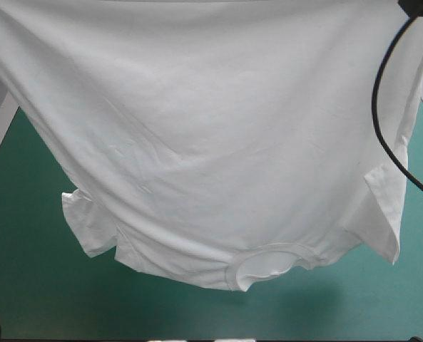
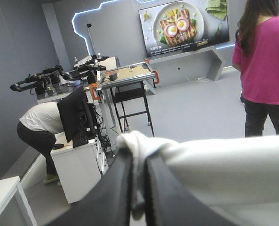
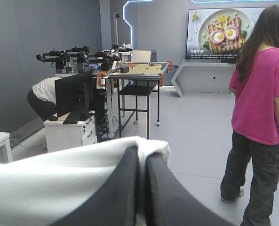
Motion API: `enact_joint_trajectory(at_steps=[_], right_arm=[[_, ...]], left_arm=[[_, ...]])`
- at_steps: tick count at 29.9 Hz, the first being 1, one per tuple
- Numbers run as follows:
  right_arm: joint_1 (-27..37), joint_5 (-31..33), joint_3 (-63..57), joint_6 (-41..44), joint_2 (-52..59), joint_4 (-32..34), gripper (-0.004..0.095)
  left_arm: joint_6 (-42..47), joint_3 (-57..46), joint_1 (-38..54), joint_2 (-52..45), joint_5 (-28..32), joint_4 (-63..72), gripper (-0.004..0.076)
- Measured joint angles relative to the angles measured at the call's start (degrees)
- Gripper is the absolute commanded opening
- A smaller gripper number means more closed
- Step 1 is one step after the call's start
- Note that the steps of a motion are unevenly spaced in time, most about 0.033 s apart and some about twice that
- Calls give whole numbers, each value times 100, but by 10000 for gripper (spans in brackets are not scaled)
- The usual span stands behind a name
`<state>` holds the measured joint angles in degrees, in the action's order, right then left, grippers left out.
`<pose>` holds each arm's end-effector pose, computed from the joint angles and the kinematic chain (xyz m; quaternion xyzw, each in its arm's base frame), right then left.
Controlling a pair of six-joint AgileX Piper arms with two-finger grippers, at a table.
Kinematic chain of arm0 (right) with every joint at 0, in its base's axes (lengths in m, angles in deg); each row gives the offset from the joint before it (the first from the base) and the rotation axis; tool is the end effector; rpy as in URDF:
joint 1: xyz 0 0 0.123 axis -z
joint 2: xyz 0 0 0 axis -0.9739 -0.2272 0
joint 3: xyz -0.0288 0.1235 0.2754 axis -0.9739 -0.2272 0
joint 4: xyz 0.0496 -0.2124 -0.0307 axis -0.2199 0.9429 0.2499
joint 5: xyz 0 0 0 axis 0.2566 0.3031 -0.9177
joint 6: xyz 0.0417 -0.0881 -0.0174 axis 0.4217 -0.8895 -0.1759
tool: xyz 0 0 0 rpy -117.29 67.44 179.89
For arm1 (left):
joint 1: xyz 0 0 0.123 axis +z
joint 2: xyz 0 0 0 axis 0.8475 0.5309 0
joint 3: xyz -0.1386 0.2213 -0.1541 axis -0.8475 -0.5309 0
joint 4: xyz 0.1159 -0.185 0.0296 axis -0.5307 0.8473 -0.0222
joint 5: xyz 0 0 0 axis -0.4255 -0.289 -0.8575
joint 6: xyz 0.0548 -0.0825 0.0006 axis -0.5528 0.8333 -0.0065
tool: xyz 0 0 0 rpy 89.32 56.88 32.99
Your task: Fold the cloth
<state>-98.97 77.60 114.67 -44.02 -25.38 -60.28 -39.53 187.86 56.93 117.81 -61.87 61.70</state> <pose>0.1295 0.0339 0.6614 -0.0576 0.6389 0.0898 0.7619 0.1302 -0.0063 0.6544 0.0924 0.6514 0.0615 0.7506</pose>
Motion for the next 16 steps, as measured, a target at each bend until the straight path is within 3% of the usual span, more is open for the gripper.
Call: enact_joint_trajectory(at_steps=[11, 16], right_arm=[[0, -1899, -181, -22, -1459, 5, -15], [0, -2611, -225, -9, -1755, -150, -15]], left_arm=[[-129, -35, 0, 1458, 983, 284, -9], [-200, -46, 0, 1578, 1529, 286, -9]])
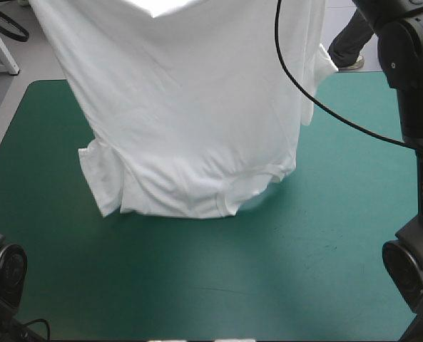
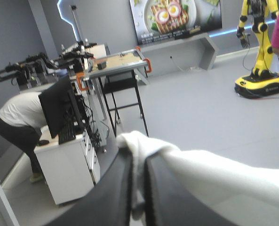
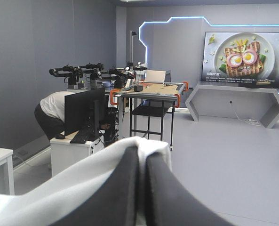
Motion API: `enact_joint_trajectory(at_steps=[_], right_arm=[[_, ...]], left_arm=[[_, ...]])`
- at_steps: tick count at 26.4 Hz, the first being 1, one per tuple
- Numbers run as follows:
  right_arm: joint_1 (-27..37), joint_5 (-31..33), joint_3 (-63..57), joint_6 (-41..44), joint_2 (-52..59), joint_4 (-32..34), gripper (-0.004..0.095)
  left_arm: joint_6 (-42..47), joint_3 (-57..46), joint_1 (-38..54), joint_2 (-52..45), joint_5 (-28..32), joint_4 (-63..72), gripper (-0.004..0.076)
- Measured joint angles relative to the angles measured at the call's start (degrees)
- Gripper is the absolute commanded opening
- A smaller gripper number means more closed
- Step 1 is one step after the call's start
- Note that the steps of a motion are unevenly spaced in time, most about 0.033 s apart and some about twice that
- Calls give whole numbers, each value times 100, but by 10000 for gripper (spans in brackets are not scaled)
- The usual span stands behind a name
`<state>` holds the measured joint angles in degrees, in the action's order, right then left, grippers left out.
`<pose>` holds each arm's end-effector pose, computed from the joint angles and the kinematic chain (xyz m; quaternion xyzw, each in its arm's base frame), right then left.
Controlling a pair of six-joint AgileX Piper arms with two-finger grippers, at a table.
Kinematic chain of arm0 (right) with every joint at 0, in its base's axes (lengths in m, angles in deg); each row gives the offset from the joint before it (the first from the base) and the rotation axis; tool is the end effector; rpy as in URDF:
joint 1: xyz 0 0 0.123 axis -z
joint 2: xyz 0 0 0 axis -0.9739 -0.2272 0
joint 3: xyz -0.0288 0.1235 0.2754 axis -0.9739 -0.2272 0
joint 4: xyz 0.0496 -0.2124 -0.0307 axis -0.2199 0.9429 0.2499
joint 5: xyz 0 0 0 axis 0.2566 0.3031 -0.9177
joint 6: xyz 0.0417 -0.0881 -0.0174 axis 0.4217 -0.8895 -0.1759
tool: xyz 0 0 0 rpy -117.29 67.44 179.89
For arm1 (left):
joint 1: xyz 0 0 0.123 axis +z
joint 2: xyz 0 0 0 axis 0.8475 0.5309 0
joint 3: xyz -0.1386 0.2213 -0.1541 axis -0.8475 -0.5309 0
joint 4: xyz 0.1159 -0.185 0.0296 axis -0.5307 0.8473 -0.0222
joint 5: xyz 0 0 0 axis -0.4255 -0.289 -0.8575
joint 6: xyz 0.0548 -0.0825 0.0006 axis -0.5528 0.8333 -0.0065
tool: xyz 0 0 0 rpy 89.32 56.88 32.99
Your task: Fold the cloth
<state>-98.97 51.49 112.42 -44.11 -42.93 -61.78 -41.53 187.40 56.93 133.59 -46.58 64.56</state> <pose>0.2765 0.1011 0.6327 -0.0892 0.5913 0.1012 0.7951 0.2714 -0.0118 0.6238 0.1014 0.6557 0.0476 0.7467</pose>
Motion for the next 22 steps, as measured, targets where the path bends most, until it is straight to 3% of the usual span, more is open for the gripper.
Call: enact_joint_trajectory(at_steps=[5, 9, 14, 17, 22], right_arm=[[21, 24, 0, -4, 7, -16, -15], [251, 578, 6, 108, -78, -36, -15], [697, 2019, 18, 427, -756, -36, -15], [861, 3023, 1, 453, -1735, -172, -15], [843, 3277, -787, 244, -2801, -1469, -15]], left_arm=[[-132, 12, 0, -18, 270, 3, -9], [-220, 12, 0, 132, 273, 9, -9], [-249, -265, 0, 594, -306, 198, -9], [-249, -822, 0, 1167, -931, 649, -9], [-249, -1988, 0, 2180, -1642, 1121, -9]])
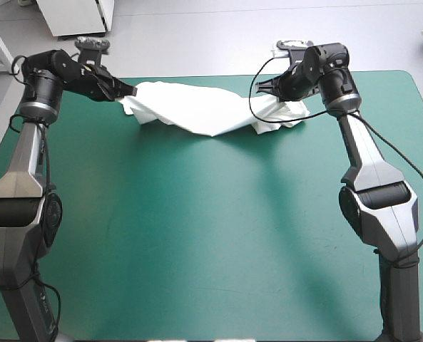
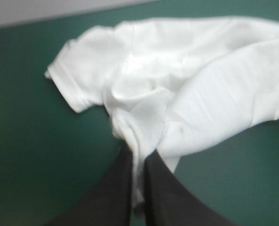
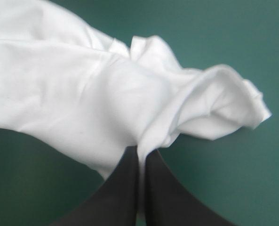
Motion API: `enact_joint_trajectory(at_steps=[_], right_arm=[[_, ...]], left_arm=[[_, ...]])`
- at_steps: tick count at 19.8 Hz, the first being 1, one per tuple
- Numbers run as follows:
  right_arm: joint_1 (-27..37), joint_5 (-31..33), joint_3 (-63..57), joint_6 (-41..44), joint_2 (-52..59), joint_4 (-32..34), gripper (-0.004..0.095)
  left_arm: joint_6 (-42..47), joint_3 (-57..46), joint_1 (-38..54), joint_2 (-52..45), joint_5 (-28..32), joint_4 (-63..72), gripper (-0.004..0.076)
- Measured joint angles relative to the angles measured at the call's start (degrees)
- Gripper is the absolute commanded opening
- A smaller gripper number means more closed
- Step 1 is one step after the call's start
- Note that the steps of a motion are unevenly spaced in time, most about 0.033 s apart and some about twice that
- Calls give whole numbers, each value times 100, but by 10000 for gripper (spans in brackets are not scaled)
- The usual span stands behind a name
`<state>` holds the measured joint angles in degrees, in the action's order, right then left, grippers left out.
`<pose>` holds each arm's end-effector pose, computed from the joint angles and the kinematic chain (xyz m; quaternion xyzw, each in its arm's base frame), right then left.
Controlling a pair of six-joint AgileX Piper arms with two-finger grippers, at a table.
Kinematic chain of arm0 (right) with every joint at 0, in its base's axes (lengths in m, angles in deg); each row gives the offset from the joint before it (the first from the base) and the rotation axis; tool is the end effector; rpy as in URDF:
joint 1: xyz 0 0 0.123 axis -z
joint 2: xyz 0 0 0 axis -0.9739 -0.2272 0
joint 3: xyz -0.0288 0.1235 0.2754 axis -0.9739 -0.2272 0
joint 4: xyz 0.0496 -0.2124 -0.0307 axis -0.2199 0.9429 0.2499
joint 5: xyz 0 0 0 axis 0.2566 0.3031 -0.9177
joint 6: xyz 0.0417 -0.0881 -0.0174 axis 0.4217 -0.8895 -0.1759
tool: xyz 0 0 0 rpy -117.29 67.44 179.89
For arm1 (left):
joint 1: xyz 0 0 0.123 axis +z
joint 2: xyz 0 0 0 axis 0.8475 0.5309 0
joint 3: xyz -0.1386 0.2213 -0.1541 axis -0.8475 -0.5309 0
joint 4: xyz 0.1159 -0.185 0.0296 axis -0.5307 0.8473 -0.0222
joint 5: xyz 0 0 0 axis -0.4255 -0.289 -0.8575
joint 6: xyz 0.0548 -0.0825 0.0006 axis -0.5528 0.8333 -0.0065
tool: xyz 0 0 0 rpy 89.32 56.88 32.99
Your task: Fold the cloth
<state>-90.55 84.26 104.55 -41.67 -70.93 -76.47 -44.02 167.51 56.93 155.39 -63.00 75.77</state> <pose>0.4622 0.1211 0.3499 -0.0565 0.9440 0.1008 0.3090 0.4408 -0.0335 0.3729 0.1401 0.9232 -0.0943 0.3452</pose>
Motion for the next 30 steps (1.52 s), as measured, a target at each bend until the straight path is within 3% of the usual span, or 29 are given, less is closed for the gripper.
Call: enact_joint_trajectory(at_steps=[5, 13, 18, 23, 25, 26, 27, 28, 30], right_arm=[[-281, -21, -2170, -71, 1304, 613, -15], [-276, -87, -6481, -98, 4198, 853, -15], [-276, -154, -8807, -221, 5808, 179, -15], [-276, -177, -9864, -359, 6277, -171, -11], [-276, -214, -9901, -530, 6277, -135, 135], [-276, -214, -9901, -564, 6277, -126, 345], [-276, -234, -9901, -593, 6277, -113, 440], [-276, -258, -9901, -593, 6277, -107, 657], [-276, -466, -9901, -604, 6277, -105, 791]], left_arm=[[-18, -1309, 0, -347, -227, -175, -9], [-13, -4088, 0, -2623, -568, -337, -9], [301, -6466, 0, -4080, -567, -723, -9], [539, -7517, -105, -4971, -567, -958, -3], [539, -7539, -166, -5030, -562, -952, 67], [539, -7543, -166, -5035, -562, -952, 167], [519, -7543, -170, -5035, -562, -952, 215], [520, -7543, -170, -5035, -562, -944, 344], [514, -7543, -170, -5035, -557, -847, 446]])
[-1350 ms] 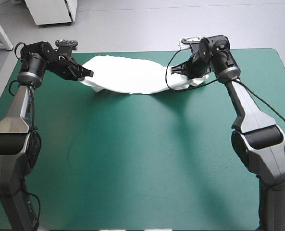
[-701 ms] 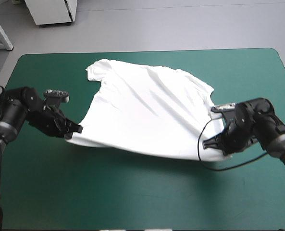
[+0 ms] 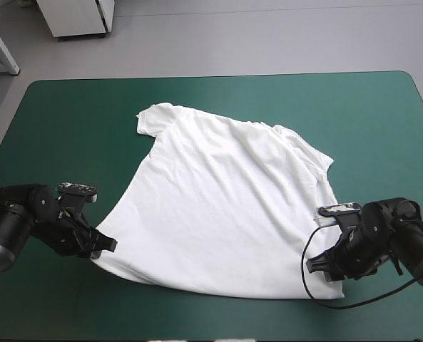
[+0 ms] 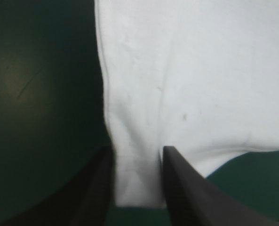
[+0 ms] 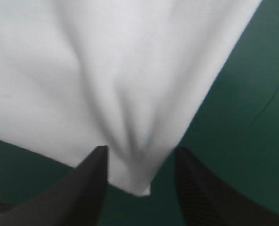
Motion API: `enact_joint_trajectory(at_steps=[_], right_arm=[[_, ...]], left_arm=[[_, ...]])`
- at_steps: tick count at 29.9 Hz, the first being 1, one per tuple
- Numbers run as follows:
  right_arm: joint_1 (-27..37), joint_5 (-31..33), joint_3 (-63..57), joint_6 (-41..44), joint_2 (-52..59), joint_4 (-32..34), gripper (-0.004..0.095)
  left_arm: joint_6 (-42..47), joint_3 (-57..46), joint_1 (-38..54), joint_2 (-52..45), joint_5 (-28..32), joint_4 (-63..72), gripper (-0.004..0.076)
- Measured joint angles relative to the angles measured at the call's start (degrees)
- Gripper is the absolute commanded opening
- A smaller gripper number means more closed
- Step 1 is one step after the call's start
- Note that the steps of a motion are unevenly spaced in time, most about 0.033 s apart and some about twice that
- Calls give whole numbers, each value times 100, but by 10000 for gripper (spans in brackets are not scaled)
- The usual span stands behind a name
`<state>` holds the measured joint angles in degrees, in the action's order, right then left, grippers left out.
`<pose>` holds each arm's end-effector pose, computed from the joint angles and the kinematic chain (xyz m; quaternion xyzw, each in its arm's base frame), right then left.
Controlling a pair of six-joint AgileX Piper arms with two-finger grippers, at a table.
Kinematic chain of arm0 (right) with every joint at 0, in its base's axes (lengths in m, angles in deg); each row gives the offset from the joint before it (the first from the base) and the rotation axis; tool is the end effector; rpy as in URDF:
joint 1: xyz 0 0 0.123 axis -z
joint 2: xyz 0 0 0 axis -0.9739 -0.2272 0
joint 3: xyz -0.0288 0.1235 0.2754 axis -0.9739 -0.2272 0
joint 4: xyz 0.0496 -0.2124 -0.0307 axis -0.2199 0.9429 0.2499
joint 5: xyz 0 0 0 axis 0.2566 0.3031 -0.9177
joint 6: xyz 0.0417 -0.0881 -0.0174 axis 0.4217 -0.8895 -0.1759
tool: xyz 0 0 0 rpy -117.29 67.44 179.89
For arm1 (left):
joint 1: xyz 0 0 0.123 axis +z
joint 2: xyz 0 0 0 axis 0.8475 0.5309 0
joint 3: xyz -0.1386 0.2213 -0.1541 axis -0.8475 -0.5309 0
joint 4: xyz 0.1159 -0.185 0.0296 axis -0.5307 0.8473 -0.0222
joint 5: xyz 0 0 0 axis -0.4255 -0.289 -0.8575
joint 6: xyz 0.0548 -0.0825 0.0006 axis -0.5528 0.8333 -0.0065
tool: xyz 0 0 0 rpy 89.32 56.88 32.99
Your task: Fold the cloth
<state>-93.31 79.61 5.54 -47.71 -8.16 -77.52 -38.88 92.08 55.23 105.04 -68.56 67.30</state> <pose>0.1320 0.0491 0.2750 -0.1174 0.9904 0.0573 0.0443 0.1514 -0.0205 0.2979 0.1163 0.9884 -0.0626 0.0755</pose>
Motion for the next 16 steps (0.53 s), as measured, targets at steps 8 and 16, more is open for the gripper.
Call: enact_joint_trajectory(at_steps=[8, 16], right_arm=[[0, -495, 617, 341, 0, 422, 801], [0, 269, 1501, 743, 26, 725, 727]], left_arm=[[-64, 432, 0, 0, 97, 33, 511], [203, 1687, 0, -17, 2, -427, 511]])
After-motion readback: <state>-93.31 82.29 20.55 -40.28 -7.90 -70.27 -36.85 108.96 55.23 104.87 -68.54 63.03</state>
